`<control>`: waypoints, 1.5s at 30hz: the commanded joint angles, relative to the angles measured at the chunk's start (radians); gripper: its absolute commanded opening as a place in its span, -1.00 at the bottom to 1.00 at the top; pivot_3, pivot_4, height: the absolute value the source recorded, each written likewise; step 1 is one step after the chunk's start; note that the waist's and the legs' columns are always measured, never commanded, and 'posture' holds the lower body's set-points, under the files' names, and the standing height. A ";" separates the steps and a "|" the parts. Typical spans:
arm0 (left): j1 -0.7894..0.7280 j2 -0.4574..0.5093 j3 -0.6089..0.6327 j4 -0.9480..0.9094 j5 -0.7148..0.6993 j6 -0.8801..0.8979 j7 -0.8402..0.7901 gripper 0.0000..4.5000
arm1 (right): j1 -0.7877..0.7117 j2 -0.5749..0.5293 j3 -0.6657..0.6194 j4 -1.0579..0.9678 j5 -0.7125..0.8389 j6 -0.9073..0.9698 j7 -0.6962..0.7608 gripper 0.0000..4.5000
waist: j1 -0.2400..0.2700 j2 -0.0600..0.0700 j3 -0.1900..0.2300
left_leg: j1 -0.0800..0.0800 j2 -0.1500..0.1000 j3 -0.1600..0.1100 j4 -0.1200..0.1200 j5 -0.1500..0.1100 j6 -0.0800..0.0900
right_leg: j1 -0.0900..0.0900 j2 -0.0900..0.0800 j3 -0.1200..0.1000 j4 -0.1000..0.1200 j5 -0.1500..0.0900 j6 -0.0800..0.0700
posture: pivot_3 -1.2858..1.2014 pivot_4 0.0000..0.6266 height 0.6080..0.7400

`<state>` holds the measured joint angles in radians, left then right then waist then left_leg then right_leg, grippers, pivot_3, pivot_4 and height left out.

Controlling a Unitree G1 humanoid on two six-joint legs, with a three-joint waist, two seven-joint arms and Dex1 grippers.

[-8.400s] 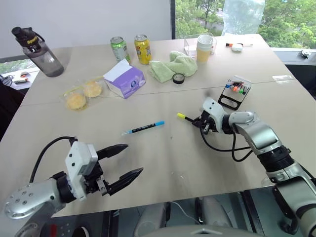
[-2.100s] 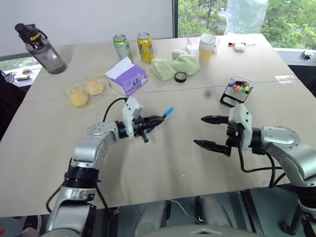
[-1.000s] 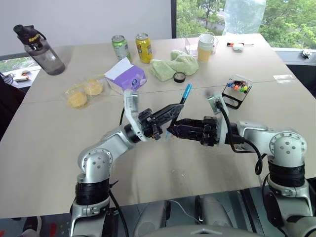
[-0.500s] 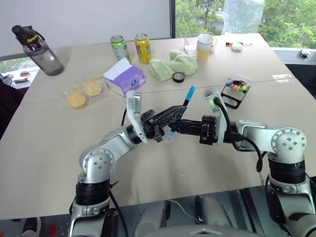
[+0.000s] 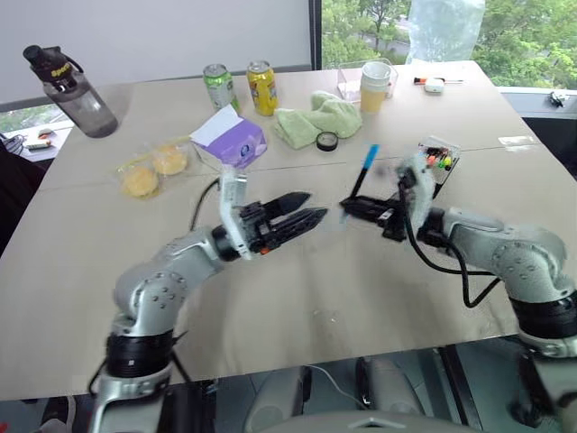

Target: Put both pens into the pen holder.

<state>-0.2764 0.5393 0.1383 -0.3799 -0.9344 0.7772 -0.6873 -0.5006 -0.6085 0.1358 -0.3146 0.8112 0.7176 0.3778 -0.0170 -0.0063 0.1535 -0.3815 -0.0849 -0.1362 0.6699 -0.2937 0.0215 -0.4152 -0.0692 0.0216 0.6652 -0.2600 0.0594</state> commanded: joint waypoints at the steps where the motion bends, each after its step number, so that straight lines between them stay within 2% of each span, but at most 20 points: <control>1: 0.022 0.069 -0.037 -0.085 0.082 -0.030 -0.032 0.63 | -0.007 -0.023 0.007 0.040 -0.264 -0.299 0.087 -0.99 | -0.002 0.000 0.000 | 0.000 0.000 0.001 -0.001 0.000 0.000 | 0.000 -0.001 0.001 0.000 0.000 0.000 | 0.03 -0.52 1.00; 4: 0.033 0.113 -0.084 -0.122 0.165 -0.057 -0.027 0.63 | 0.013 -0.066 0.009 0.109 -0.499 -0.558 0.108 -0.99 | 0.003 0.000 0.000 | 0.000 0.000 0.001 -0.001 0.000 0.000 | 0.000 -0.001 0.001 0.000 0.000 0.000 | 0.03 -0.52 1.00; 7: 0.025 0.103 -0.101 -0.163 0.188 -0.061 -0.004 0.63 | 0.019 -0.104 0.006 0.196 -0.702 -0.784 0.089 -0.99 | 0.007 0.000 0.000 | 0.000 0.000 0.001 -0.001 0.000 0.000 | 0.000 -0.001 0.001 -0.001 0.000 0.000 | 0.03 -0.52 1.00; 12: -0.014 0.075 -0.114 -0.194 0.210 -0.058 0.039 0.63 | -0.040 -0.088 -0.043 0.331 -0.841 -0.940 0.021 -0.99 | 0.001 0.000 0.000 | 0.001 0.001 0.001 -0.001 0.000 0.000 | 0.000 -0.001 0.002 -0.001 0.000 0.000 | 0.03 -0.52 1.00; 20: -0.038 0.054 -0.126 -0.198 0.237 -0.064 0.064 0.63 | -0.093 -0.055 -0.057 0.563 -0.900 -1.041 0.026 -0.99 | 0.001 0.000 0.000 | 0.001 0.001 0.002 -0.001 0.000 0.000 | 0.000 -0.001 0.003 -0.001 0.000 0.000 | 0.03 -0.52 1.00; 28: -0.030 0.038 -0.123 -0.220 0.248 -0.072 0.084 0.63 | -0.135 -0.028 -0.076 0.695 -0.905 -1.085 0.030 -0.99 | 0.001 0.000 0.000 | 0.001 0.001 0.002 -0.001 0.000 0.000 | 0.000 -0.001 0.004 -0.001 0.000 0.000 | 0.03 -0.52 1.00; 35: -0.065 -0.013 -0.092 -0.232 0.234 -0.136 0.096 0.63 | -0.130 -0.026 -0.079 0.730 -0.901 -1.096 0.036 -0.99 | 0.001 0.000 0.000 | 0.001 0.001 0.003 -0.001 0.000 0.000 | 0.000 -0.001 0.004 -0.001 0.000 0.000 | 0.03 -0.52 1.00; 44: -0.084 -0.011 -0.103 -0.229 0.259 -0.169 0.090 0.63 | -0.140 -0.019 -0.082 0.755 -0.908 -1.077 0.024 -0.99 | 0.000 0.000 0.000 | 0.001 0.001 0.003 -0.001 0.000 0.000 | 0.000 -0.001 0.004 -0.001 0.000 0.000 | 0.03 -0.52 1.00; 45: -0.086 -0.011 -0.105 -0.228 0.261 -0.169 0.091 0.65 | -0.142 -0.018 -0.085 0.756 -0.905 -1.061 0.023 -0.77 | 0.000 0.000 0.000 | 0.001 0.001 0.003 -0.001 0.000 0.000 | 0.000 -0.001 0.004 -0.001 0.000 0.000 | 0.03 -0.52 1.00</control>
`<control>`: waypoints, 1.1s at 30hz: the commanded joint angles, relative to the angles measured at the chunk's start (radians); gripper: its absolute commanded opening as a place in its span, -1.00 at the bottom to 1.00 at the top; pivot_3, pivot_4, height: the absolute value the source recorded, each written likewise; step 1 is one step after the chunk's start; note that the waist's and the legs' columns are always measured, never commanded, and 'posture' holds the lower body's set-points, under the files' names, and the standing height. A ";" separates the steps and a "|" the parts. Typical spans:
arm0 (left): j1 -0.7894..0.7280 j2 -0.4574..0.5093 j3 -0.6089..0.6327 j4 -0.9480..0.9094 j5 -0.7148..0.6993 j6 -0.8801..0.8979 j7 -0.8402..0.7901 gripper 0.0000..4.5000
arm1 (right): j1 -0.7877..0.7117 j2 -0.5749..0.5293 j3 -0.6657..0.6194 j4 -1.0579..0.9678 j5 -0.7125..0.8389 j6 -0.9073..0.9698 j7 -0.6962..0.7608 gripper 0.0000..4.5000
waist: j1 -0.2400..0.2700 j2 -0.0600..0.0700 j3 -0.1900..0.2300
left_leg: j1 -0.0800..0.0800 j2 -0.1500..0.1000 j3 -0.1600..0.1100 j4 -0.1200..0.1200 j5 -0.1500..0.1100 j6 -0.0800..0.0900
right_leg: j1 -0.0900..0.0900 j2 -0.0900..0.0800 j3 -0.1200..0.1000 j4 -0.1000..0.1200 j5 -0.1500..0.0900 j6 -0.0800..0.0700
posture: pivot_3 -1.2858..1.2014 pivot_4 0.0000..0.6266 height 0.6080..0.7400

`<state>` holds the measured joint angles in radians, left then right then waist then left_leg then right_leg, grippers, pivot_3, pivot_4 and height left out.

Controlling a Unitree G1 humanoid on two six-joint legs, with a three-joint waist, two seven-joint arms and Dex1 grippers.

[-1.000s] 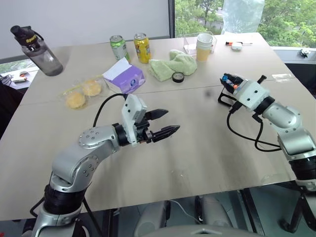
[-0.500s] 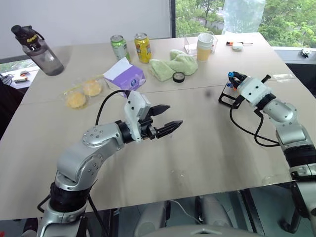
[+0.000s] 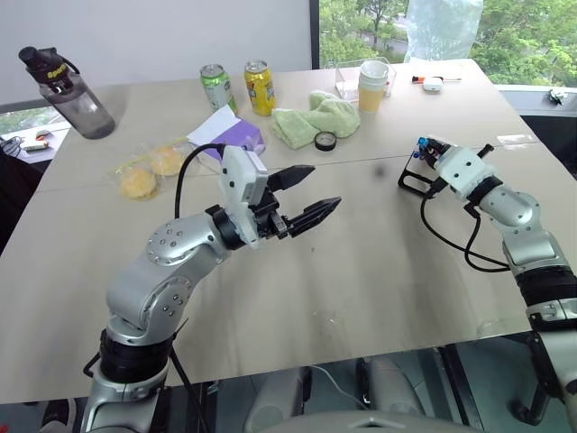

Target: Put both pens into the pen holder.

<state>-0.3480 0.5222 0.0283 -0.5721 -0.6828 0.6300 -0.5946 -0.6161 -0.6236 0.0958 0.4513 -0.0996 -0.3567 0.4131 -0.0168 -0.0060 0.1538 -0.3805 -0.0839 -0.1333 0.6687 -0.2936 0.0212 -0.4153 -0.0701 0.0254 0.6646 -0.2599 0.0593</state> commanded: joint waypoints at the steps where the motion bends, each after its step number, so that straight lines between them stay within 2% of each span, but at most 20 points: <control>1: -0.016 0.005 0.004 -0.035 0.012 -0.022 0.001 0.65 | -0.028 0.000 -0.050 -0.010 0.009 0.028 -0.015 -0.54 | 0.000 0.000 0.000 | 0.000 0.000 0.000 0.000 0.000 0.000 | 0.000 0.000 0.000 0.000 0.000 0.000 | 0.03 -0.52 1.00; 2: -0.017 0.003 0.004 -0.033 0.017 -0.024 0.005 0.65 | -0.032 0.005 -0.058 -0.008 0.019 0.041 -0.020 -0.41 | 0.000 0.000 0.000 | 0.000 0.000 0.000 0.000 0.000 0.000 | 0.000 0.000 0.000 0.000 0.000 0.000 | 0.03 -0.52 1.00; 8: -0.017 -0.003 0.004 -0.033 0.021 -0.026 0.008 0.65 | -0.046 0.028 -0.103 0.003 0.032 0.079 -0.053 0.89 | 0.000 0.000 0.000 | 0.000 0.000 0.000 0.000 0.000 0.000 | 0.000 0.000 0.000 0.000 0.000 0.000 | 0.03 -0.52 1.00; 9: -0.018 -0.003 0.004 -0.033 0.021 -0.026 0.008 0.65 | -0.046 0.028 -0.105 0.003 0.029 0.078 -0.052 0.99 | 0.000 0.000 0.000 | 0.000 0.000 0.000 0.000 0.000 0.000 | 0.000 0.000 0.000 0.000 0.000 0.000 | 0.03 -0.52 1.00; 17: -0.025 -0.005 0.004 -0.021 0.017 -0.025 0.001 0.65 | -0.023 0.040 -0.121 -0.046 0.059 0.068 -0.033 0.99 | -0.001 0.000 0.000 | 0.000 0.000 0.000 0.000 0.000 0.000 | 0.000 0.000 0.000 0.000 0.000 0.000 | 0.03 -0.52 1.00; 19: -0.018 0.001 0.004 -0.020 0.024 -0.025 -0.001 0.65 | -0.010 0.066 -0.134 -0.103 0.136 0.087 0.020 0.99 | -0.001 0.000 0.000 | 0.000 0.000 0.000 0.000 0.000 0.000 | 0.000 0.000 0.000 0.000 0.000 0.000 | 0.03 -0.52 1.00; 22: 0.015 0.015 0.016 -0.027 0.037 -0.026 0.001 0.65 | 0.046 0.092 -0.113 -0.244 0.283 0.184 0.181 0.99 | -0.004 0.000 0.000 | 0.000 0.000 0.000 0.000 0.000 0.000 | 0.000 0.000 0.000 0.000 0.000 0.000 | 0.03 -0.52 1.00; 25: 0.110 0.025 0.054 -0.048 0.064 -0.050 0.017 0.65 | 0.149 0.092 -0.067 -0.415 0.422 0.331 0.336 0.99 | -0.003 0.000 0.000 | 0.000 0.001 -0.001 0.000 0.000 0.000 | 0.000 0.000 0.002 0.000 0.000 0.000 | 0.03 -0.52 1.00; 28: 0.247 0.035 0.092 -0.079 0.081 -0.074 0.022 0.65 | 0.244 0.072 -0.048 -0.524 0.517 0.473 0.422 0.99 | 0.000 0.000 0.000 | 0.000 0.001 -0.002 0.000 0.000 0.000 | 0.000 0.000 0.003 -0.001 0.000 0.000 | 0.03 -0.52 1.00; 33: 0.579 0.033 0.136 -0.131 0.151 -0.161 0.011 0.65 | 0.393 0.033 -0.045 -0.536 0.545 0.536 0.524 0.99 | 0.005 0.000 0.000 | 0.001 0.000 -0.001 0.000 0.000 0.000 | 0.001 -0.001 0.003 -0.001 0.000 0.000 | 0.03 -0.52 1.00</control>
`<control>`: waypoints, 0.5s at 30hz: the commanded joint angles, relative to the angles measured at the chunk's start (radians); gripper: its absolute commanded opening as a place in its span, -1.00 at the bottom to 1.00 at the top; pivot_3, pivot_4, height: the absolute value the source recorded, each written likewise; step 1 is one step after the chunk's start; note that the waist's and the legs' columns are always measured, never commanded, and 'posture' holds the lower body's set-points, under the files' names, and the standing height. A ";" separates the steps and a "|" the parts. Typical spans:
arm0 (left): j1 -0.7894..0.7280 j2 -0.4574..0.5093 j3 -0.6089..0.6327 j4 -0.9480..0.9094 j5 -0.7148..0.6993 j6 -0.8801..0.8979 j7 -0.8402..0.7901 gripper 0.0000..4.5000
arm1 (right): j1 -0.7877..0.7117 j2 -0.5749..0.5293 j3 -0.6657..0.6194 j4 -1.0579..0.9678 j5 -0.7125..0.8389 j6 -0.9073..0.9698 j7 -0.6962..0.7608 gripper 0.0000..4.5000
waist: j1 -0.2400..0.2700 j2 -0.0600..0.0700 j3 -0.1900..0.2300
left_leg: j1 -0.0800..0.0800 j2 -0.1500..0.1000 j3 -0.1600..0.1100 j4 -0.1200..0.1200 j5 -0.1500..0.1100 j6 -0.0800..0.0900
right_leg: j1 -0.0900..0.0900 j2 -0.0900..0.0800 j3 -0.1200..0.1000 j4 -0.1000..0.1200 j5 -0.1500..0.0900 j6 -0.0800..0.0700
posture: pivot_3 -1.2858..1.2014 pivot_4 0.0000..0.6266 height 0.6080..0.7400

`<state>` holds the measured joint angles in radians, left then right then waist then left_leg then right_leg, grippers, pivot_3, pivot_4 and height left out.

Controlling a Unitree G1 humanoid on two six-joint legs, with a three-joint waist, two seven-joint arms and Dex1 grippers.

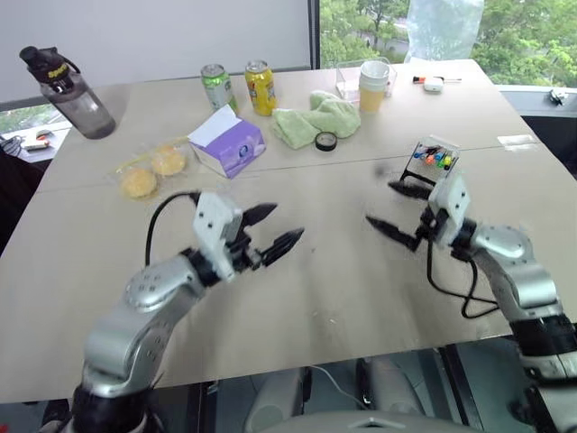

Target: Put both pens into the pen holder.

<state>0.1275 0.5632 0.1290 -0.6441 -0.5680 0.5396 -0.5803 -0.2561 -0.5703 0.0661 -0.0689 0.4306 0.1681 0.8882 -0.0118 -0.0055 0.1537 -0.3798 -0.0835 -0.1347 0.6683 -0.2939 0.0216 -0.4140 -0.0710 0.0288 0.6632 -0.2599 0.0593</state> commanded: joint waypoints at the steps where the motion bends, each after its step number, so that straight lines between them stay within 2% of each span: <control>1: 0.166 -0.012 0.037 -0.064 0.077 -0.104 0.007 0.65 | 0.047 -0.029 -0.023 0.005 0.031 0.029 0.078 0.99 | 0.001 0.000 0.000 | 0.000 0.000 0.000 0.000 0.000 0.000 | 0.000 0.000 0.000 0.000 0.000 0.000 | 0.03 -0.52 1.00; 4: 0.309 -0.002 0.033 -0.074 0.194 -0.169 0.030 0.65 | 0.064 -0.049 -0.038 0.077 0.027 0.029 0.128 0.99 | 0.004 0.000 0.000 | 0.001 0.000 0.000 0.000 0.000 0.000 | 0.001 0.000 -0.001 0.001 0.001 -0.001 | 0.03 -0.52 1.00; 8: 0.424 -0.040 0.042 -0.104 0.218 -0.223 0.041 0.65 | 0.056 -0.041 -0.042 0.130 0.006 -0.020 0.154 0.99 | 0.005 0.001 0.000 | 0.002 0.000 0.000 0.000 0.000 0.000 | 0.003 0.000 -0.001 0.000 0.001 -0.001 | 0.03 -0.52 1.00; 15: 0.436 -0.068 0.040 -0.100 0.236 -0.258 0.049 0.65 | 0.065 0.016 -0.043 0.184 -0.052 -0.192 0.163 0.99 | 0.005 0.001 0.000 | 0.002 0.001 0.000 0.000 0.000 0.000 | 0.003 0.000 -0.001 0.000 0.001 -0.001 | 0.03 -0.52 1.00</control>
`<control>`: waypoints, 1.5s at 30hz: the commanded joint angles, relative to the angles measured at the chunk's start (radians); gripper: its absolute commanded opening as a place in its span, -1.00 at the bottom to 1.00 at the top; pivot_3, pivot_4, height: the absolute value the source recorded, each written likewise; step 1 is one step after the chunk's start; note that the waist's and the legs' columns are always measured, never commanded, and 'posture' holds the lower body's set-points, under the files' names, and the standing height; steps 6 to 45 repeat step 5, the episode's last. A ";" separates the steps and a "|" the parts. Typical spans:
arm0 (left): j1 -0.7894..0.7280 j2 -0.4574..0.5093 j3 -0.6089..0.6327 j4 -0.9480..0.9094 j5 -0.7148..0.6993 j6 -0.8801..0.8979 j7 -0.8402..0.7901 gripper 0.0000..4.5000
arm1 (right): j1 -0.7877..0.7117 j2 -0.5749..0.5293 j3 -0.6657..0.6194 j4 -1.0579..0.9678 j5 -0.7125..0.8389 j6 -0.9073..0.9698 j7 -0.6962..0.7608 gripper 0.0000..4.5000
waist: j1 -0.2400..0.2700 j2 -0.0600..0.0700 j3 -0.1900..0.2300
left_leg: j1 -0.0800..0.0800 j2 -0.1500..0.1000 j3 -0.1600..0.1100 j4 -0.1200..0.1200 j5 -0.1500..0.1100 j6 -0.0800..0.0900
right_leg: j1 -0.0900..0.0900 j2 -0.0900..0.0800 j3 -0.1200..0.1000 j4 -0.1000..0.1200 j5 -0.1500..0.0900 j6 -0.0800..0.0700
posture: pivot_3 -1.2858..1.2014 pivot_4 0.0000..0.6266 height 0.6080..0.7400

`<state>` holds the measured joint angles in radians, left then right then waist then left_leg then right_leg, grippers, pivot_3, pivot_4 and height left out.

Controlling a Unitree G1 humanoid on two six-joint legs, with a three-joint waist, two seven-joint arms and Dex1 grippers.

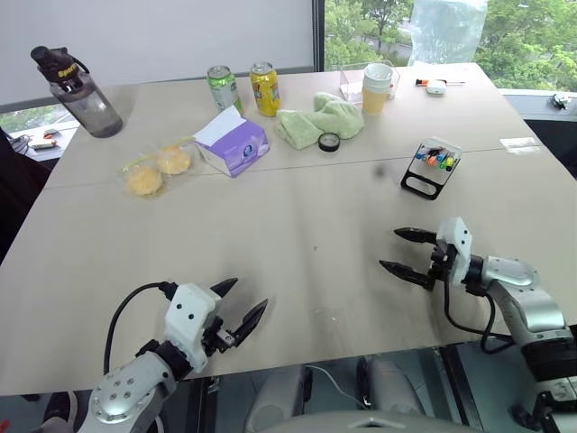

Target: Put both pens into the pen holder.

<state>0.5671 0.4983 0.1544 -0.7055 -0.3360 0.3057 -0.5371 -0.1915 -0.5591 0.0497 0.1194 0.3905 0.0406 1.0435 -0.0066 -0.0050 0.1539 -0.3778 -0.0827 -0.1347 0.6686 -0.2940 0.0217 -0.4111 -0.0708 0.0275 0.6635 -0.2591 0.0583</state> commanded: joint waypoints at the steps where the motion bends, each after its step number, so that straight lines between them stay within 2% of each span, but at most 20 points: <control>1: -0.009 -0.003 0.014 -0.037 0.006 -0.026 0.006 0.65 | 0.004 0.008 -0.028 -0.004 -0.018 -0.072 0.001 0.99 | 0.000 0.000 0.000 | 0.000 0.000 0.000 0.000 0.000 0.000 | 0.000 0.000 0.000 0.000 0.000 0.000 | 0.03 -0.52 1.00; 45: -0.033 -0.002 0.011 -0.022 0.008 -0.027 0.005 0.65 | 0.036 0.015 -0.040 -0.025 -0.022 -0.081 -0.021 0.99 | 0.000 0.000 0.000 | 0.000 0.000 0.000 0.000 0.000 0.000 | 0.000 0.000 0.000 0.000 0.000 0.000 | 0.03 -0.52 1.00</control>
